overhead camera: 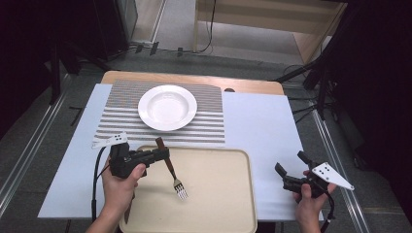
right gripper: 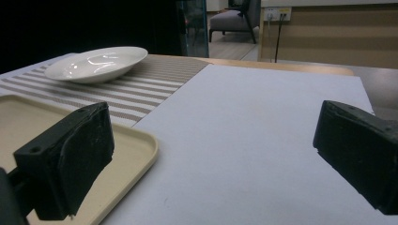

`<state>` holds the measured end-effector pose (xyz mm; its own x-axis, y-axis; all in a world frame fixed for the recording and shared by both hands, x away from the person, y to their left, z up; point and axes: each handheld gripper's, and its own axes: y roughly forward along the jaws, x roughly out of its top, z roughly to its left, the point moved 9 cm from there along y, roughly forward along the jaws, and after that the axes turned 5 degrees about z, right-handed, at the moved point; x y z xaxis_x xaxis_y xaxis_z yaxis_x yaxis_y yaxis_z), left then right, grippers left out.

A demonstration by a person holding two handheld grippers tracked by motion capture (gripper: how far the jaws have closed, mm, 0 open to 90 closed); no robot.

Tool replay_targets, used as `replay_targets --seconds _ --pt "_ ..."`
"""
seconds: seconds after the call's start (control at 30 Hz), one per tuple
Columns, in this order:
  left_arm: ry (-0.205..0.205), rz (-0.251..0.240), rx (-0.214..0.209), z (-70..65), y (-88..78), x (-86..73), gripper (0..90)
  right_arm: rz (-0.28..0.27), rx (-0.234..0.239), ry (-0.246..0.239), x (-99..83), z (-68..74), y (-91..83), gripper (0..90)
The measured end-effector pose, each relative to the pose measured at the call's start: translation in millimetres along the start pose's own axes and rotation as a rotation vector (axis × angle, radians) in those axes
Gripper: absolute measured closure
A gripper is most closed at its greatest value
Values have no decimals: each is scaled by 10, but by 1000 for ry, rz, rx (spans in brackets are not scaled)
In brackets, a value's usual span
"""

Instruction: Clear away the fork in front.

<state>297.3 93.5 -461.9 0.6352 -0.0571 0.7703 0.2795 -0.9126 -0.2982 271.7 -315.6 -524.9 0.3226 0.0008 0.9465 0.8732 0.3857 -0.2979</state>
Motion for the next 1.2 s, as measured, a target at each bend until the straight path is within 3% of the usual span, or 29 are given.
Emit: replay_targets --seconds 0.57,0.9,1.2 --pt "-22 44 -17 12 -65 -117 802 9 -14 -1 -92 -84 -96 0" --pt "-68 96 -35 86 -33 -240 802 2 -12 0 -106 -97 -93 0" --pt "-120 128 -45 235 -32 -306 801 1 -14 7 -111 -104 -93 0"
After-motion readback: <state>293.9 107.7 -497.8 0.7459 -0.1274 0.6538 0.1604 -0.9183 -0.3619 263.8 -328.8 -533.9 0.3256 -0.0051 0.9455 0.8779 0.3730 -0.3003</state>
